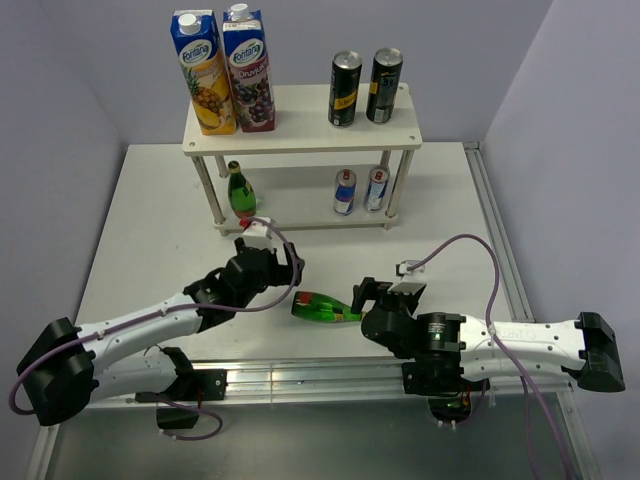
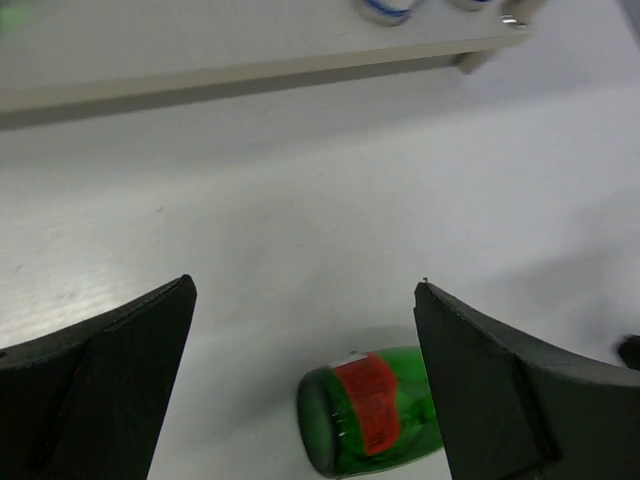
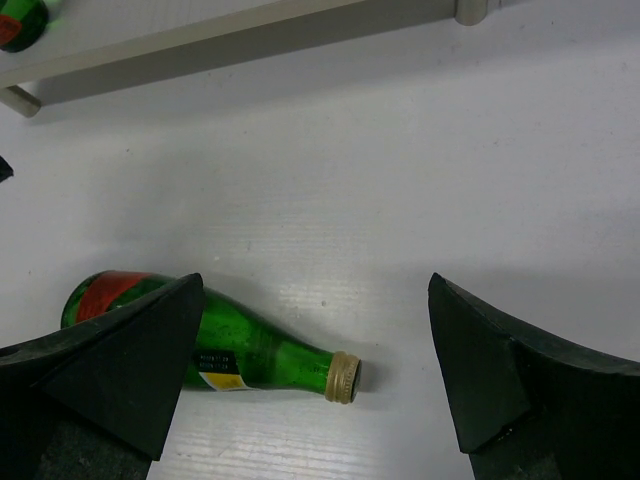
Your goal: Place and organize the beverage onto the shelf
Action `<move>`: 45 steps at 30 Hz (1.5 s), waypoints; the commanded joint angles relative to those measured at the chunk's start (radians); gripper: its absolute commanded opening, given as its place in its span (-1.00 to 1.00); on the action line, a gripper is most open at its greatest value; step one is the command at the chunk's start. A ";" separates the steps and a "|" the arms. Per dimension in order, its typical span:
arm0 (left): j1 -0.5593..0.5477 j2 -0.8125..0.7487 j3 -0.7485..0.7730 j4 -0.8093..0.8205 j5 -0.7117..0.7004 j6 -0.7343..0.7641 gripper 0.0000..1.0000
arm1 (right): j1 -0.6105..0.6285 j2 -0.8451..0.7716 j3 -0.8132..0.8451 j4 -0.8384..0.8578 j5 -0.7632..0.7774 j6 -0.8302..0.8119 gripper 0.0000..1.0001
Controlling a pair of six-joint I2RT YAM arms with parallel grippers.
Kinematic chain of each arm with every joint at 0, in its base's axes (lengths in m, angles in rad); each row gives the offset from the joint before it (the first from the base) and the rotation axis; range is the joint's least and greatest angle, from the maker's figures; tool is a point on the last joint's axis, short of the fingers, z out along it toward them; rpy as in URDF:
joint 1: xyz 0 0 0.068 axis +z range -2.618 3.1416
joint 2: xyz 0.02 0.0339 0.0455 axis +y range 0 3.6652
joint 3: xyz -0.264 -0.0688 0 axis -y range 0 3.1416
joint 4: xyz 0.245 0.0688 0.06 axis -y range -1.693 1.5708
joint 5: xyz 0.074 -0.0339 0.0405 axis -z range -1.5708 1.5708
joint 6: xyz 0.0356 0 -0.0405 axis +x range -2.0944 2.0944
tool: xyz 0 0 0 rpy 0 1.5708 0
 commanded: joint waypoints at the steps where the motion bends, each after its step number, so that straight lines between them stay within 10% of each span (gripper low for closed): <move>1: -0.005 0.016 0.129 -0.015 0.222 0.151 0.96 | 0.006 0.005 0.017 0.025 0.026 0.013 1.00; 11: -0.078 0.051 0.274 -0.219 0.491 0.277 0.96 | 0.007 0.008 0.003 0.038 0.020 0.028 1.00; 35: -0.248 0.548 0.398 -0.328 0.106 0.346 0.86 | 0.007 -0.069 -0.033 0.051 0.016 0.029 1.00; 45: -0.252 0.260 0.433 -0.345 0.084 0.262 0.91 | 0.006 -0.064 -0.032 0.058 0.016 0.025 1.00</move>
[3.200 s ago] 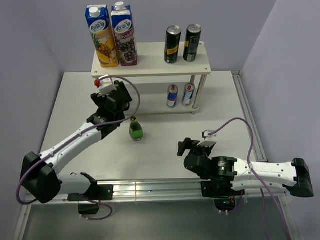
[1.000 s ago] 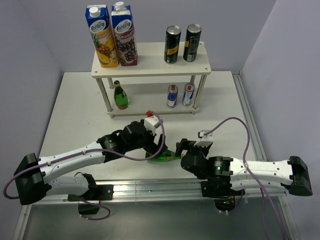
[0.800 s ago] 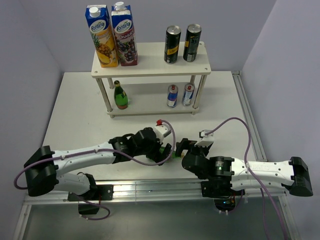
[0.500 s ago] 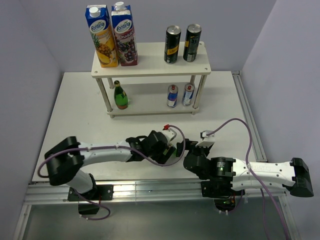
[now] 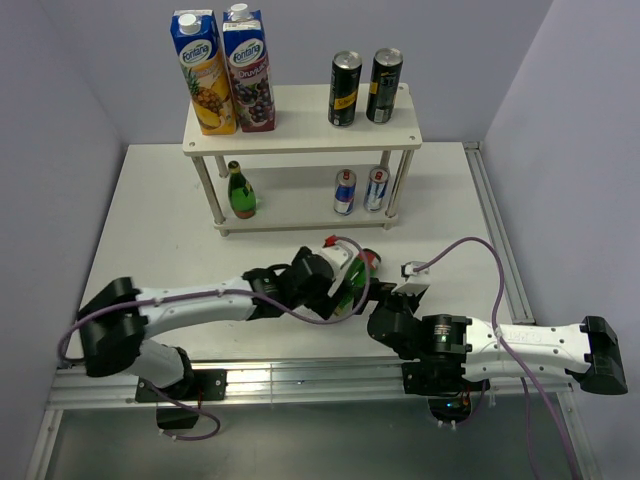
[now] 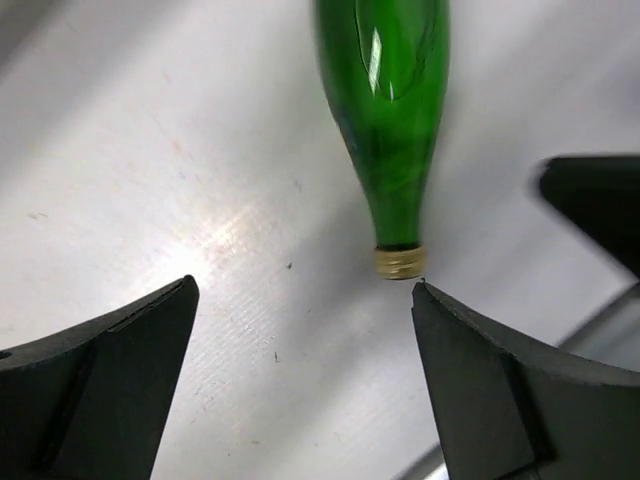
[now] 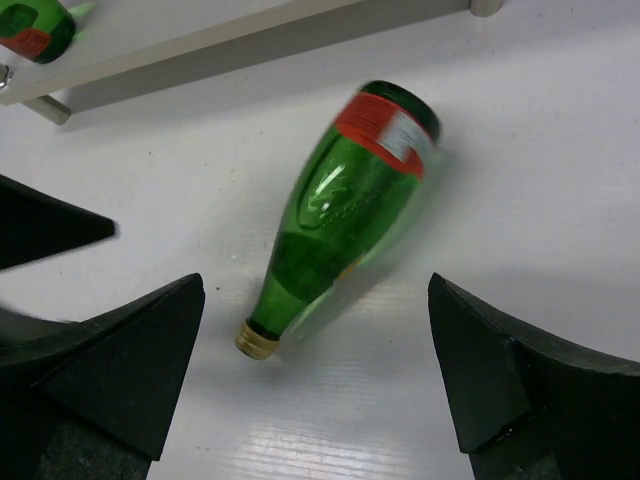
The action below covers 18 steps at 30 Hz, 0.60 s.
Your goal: Place and organize the beverage onto the shelf
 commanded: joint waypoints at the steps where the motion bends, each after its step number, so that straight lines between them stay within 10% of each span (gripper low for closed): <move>1: 0.001 -0.170 0.051 0.010 -0.039 -0.059 0.91 | 0.006 -0.004 0.001 0.027 0.032 0.018 1.00; 10: 0.004 -0.180 0.125 0.008 0.009 -0.155 0.95 | 0.006 0.006 0.005 0.030 0.036 0.016 1.00; 18: -0.065 0.038 0.283 -0.064 0.049 -0.665 0.87 | 0.007 -0.033 0.001 -0.020 0.068 0.070 1.00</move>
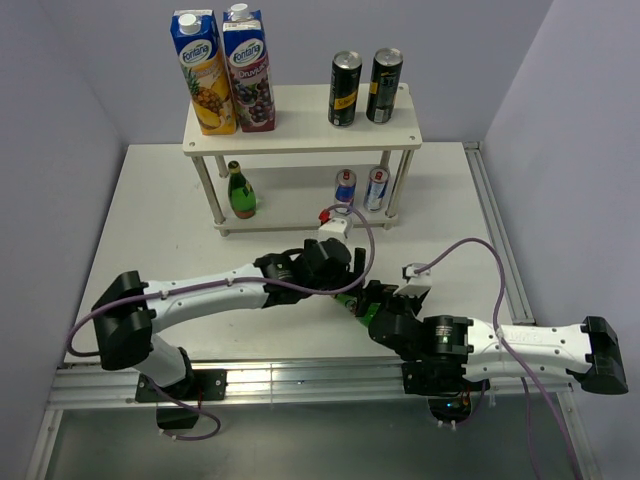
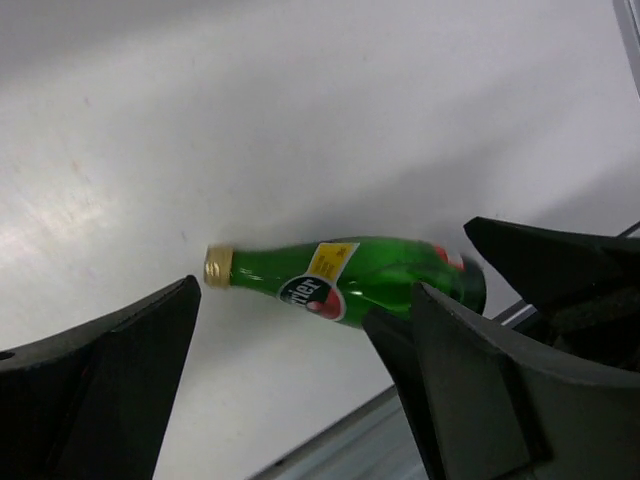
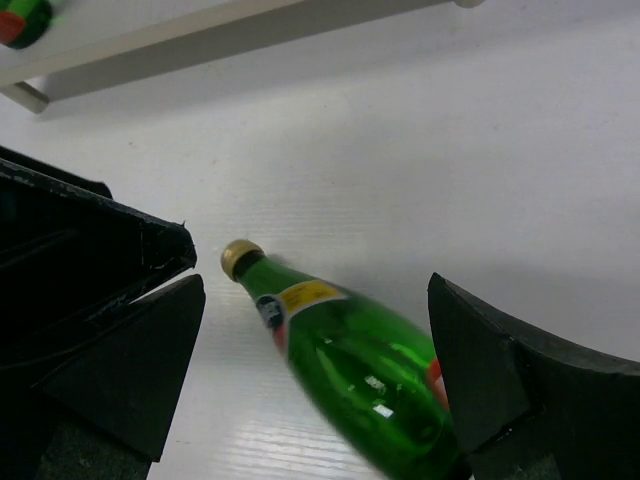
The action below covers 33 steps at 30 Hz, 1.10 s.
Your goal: Place and organize the beverage onto the shelf
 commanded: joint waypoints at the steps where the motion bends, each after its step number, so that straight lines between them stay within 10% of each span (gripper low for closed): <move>1: -0.063 0.050 0.094 -0.080 0.064 -0.301 0.87 | 0.007 -0.054 -0.001 -0.009 0.070 0.064 1.00; 14: -0.187 -0.012 0.102 -0.422 0.013 -0.642 0.99 | 0.007 -0.127 -0.015 -0.053 0.081 0.088 1.00; 22: -0.203 0.169 -0.084 -0.481 -0.066 -0.699 0.99 | 0.007 -0.180 -0.035 -0.049 0.077 0.084 1.00; 33: -0.200 0.301 0.124 -0.637 -0.219 -0.650 0.99 | 0.009 -0.233 -0.023 -0.139 0.090 0.110 1.00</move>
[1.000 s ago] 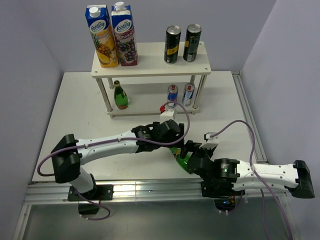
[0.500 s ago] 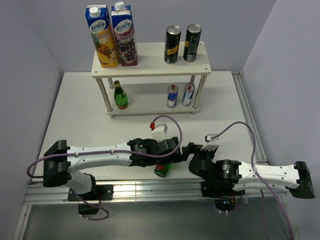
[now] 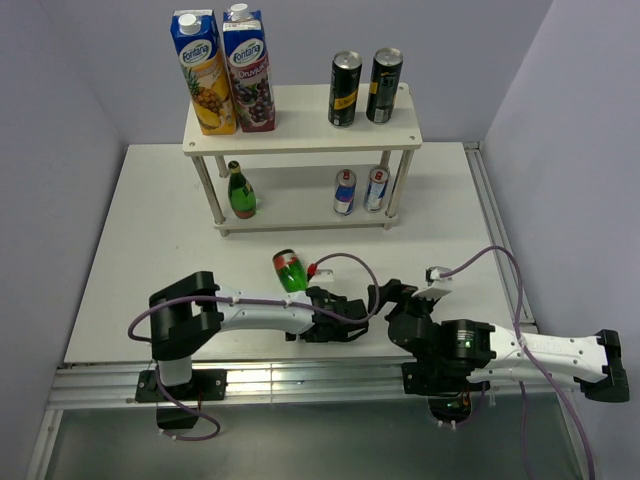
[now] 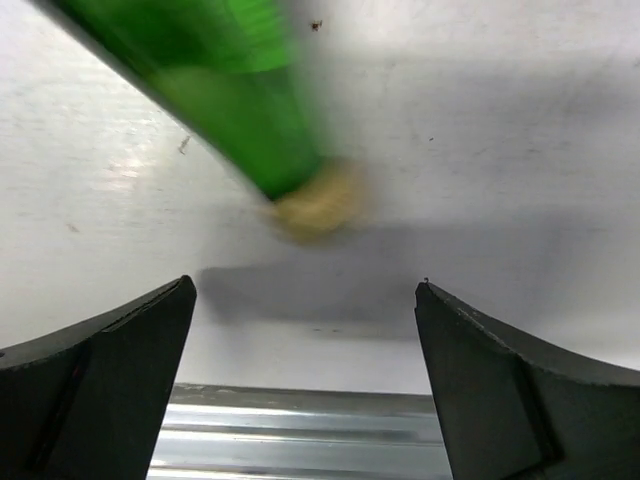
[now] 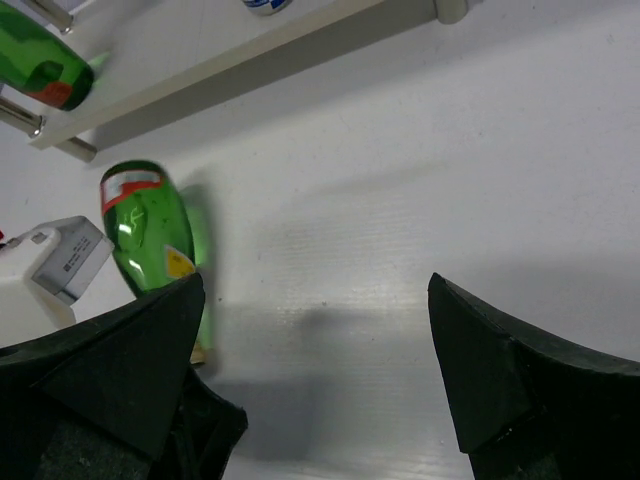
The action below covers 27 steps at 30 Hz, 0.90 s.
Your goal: Place and organize the beverage onto the shelf
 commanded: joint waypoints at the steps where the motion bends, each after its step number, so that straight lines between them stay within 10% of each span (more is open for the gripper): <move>1: -0.034 0.004 0.206 -0.180 -0.109 0.015 0.99 | -0.001 -0.030 0.035 -0.017 0.060 0.030 1.00; 11: -0.056 -0.127 0.316 -0.348 -0.219 -0.011 0.99 | -0.001 -0.011 0.041 -0.012 0.060 0.019 1.00; 20: 0.292 -0.334 -0.115 0.107 -0.076 0.032 0.99 | -0.001 0.000 0.041 0.001 0.054 0.008 1.00; 27: 0.475 -0.115 0.032 0.261 -0.039 0.201 0.99 | -0.003 0.002 0.042 -0.008 0.055 0.018 1.00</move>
